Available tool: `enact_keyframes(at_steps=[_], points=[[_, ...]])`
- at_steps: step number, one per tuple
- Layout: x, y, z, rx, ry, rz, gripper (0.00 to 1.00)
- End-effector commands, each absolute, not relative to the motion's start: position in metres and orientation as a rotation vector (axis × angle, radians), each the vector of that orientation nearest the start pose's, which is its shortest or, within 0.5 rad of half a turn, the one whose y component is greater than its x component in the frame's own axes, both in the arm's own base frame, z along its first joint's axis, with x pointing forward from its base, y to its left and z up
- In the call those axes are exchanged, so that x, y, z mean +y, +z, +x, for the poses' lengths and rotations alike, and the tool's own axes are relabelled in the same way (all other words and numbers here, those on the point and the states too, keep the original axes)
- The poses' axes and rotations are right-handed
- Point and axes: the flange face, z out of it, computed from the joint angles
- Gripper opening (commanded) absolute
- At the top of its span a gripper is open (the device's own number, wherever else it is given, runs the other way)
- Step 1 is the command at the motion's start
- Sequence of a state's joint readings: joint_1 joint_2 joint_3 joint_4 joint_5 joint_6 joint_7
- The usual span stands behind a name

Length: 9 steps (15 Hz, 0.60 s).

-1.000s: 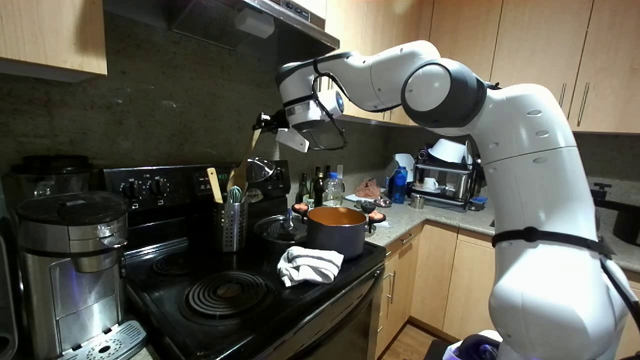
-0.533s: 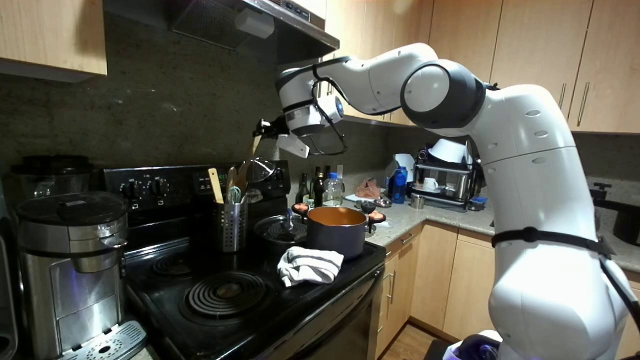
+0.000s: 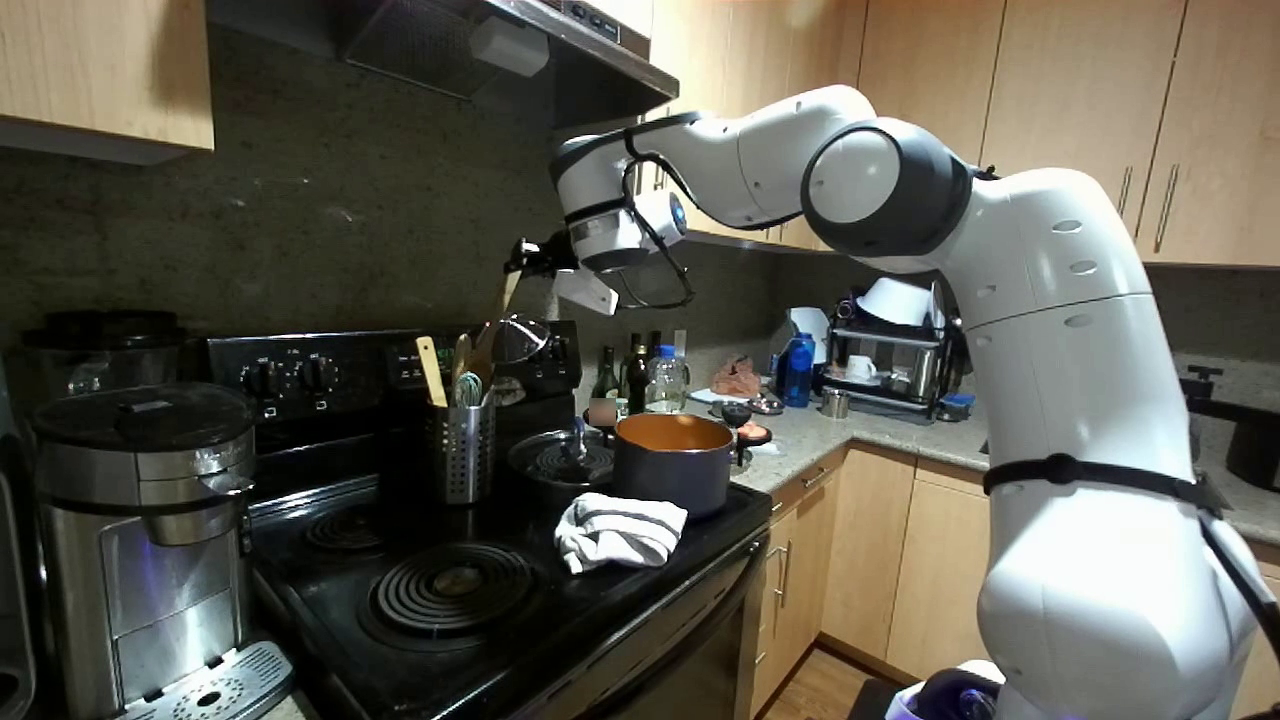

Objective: Place the wooden spoon in the utensil holder

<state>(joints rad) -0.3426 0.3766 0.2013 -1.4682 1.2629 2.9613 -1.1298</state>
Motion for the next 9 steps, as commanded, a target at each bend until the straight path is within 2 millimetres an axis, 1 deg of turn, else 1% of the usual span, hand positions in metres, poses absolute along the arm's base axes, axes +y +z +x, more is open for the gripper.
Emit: enact_keyframes(at_steps=[1, 4, 7, 8, 9], points=[[-0.18, 0.551, 0.676, 0.162, -1.749, -2.443, 0.07], [-0.176, 0.558, 0.679, 0.132, -1.771, -2.428, 0.07], [-0.18, 0.566, 0.68, 0.154, -1.784, -2.399, 0.07], [-0.18, 0.561, 0.686, 0.157, -1.766, -2.406, 0.29], [-0.18, 0.561, 0.685, 0.158, -1.766, -2.406, 0.29]])
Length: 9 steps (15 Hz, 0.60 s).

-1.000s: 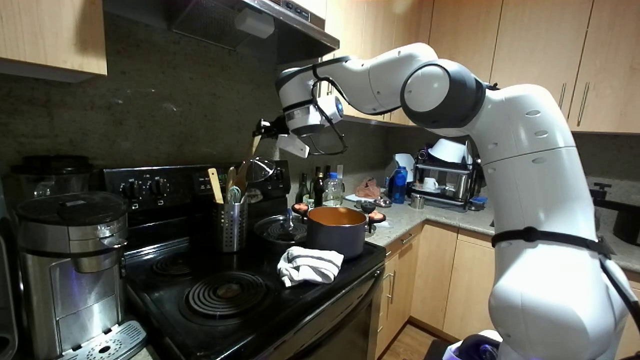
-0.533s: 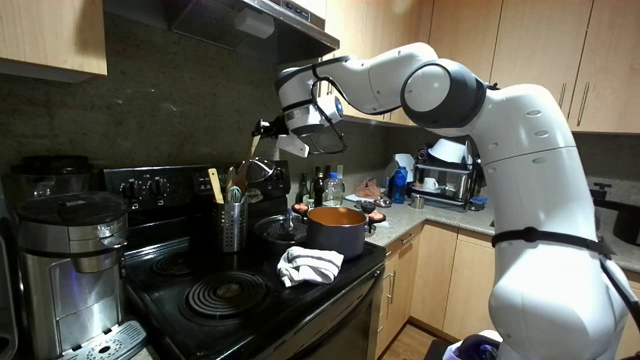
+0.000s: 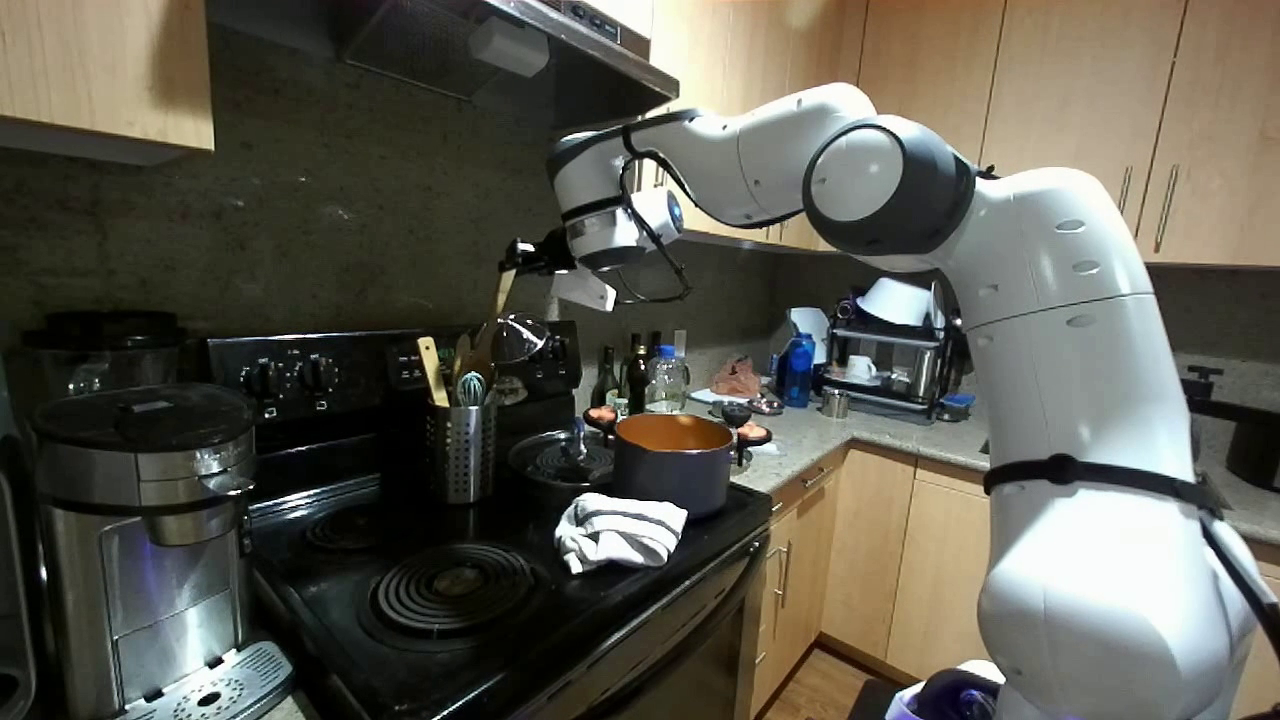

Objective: Place the wooden spoon in the utensil holder

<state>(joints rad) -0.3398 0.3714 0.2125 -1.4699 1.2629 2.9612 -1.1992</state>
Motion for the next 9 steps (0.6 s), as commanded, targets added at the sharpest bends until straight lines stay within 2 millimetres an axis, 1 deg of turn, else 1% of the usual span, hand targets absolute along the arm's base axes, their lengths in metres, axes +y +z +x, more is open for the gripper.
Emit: enact_keyframes(at_steps=[1, 6, 7, 9], points=[[-0.1805, 0.5615, 0.6854, 0.158, -1.766, -2.406, 0.29], [-0.1807, 0.5615, 0.6853, 0.158, -1.766, -2.407, 0.29], [-0.1807, 0.5615, 0.6853, 0.158, -1.766, -2.407, 0.07], [-0.1741, 0.5588, 0.6866, 0.14, -1.754, -2.407, 0.07]])
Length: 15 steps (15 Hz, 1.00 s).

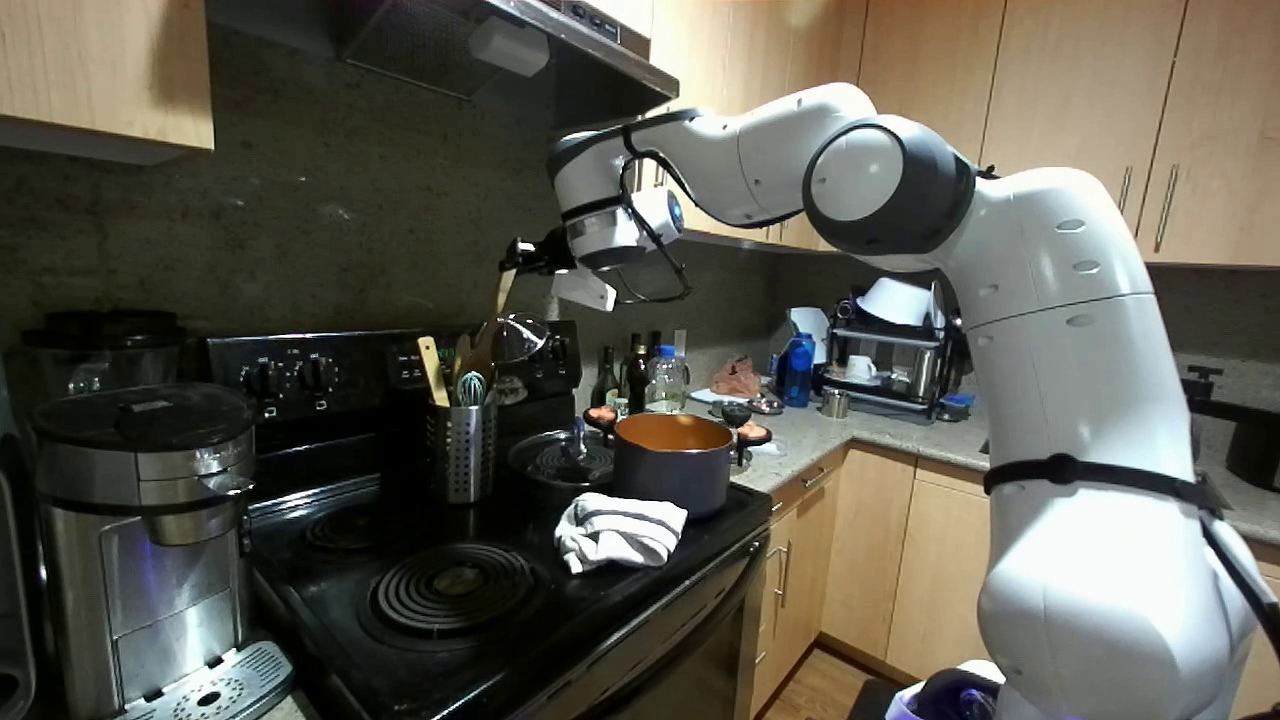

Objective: Place the wooden spoon in the utensil holder

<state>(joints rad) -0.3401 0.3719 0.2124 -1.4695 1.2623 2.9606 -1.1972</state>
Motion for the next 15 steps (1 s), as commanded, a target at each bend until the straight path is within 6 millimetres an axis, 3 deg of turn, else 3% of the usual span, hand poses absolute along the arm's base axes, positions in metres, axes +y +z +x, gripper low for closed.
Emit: enact_keyframes(at_steps=[1, 10, 15], points=[[-0.171, 0.558, 0.687, 0.131, -1.755, -2.41, 0.07], [-0.154, 0.573, 0.69, 0.059, -1.779, -2.407, 0.07], [-0.152, 0.556, 0.693, 0.031, -1.747, -2.454, 0.07]])
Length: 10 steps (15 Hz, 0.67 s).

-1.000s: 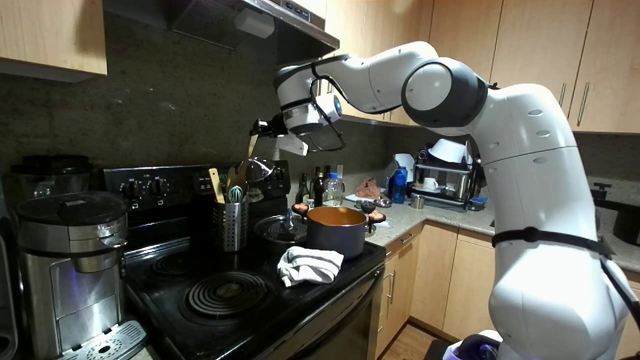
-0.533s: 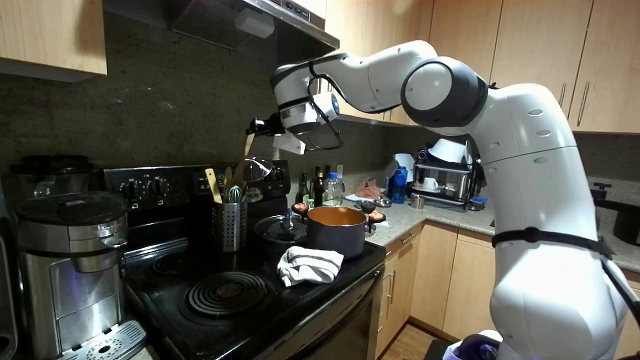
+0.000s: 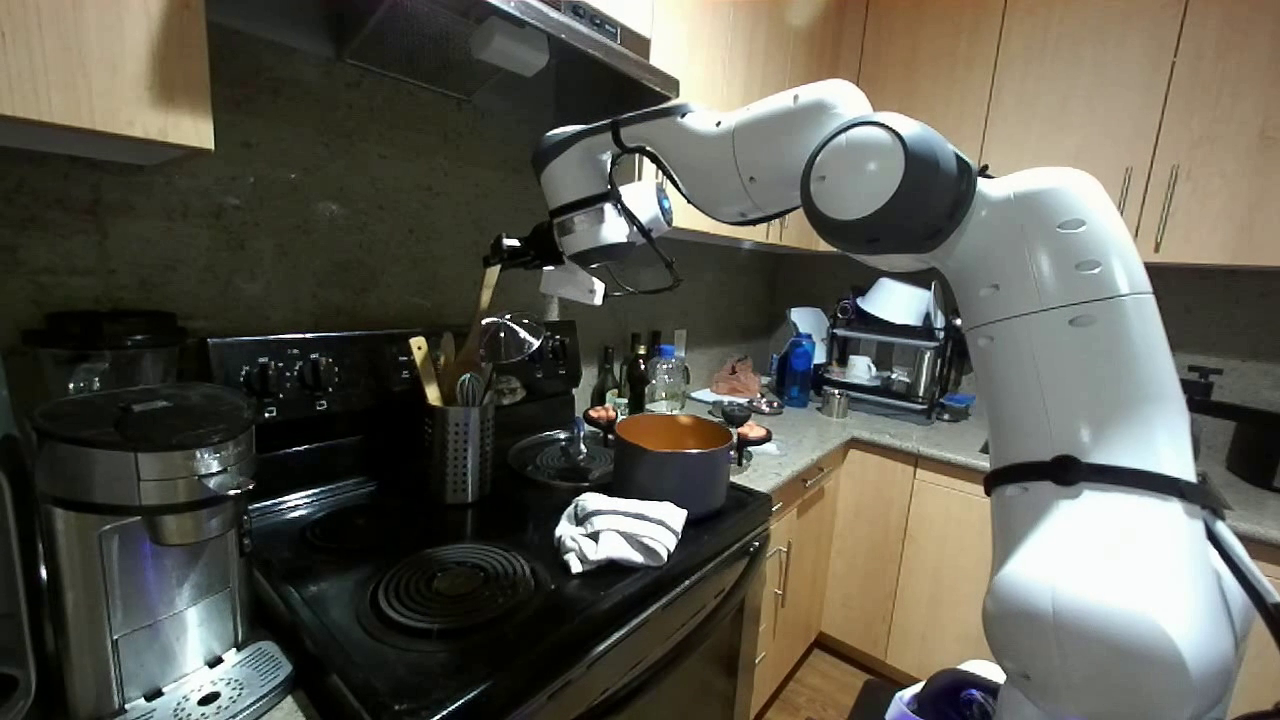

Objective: Place the wooden spoon in the utensil holder

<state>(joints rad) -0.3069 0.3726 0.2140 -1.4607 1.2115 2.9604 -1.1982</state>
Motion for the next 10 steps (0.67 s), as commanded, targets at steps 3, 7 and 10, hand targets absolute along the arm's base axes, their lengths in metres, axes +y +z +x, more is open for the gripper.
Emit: enact_keyframes(at_steps=[3, 7, 10], points=[[-0.152, 0.545, 0.693, 0.02, -1.729, -2.482, 0.07], [-0.152, 0.557, 0.691, 0.002, -1.752, -2.471, 0.07], [-0.152, 0.561, 0.691, -0.004, -1.761, -2.467, 0.07]])
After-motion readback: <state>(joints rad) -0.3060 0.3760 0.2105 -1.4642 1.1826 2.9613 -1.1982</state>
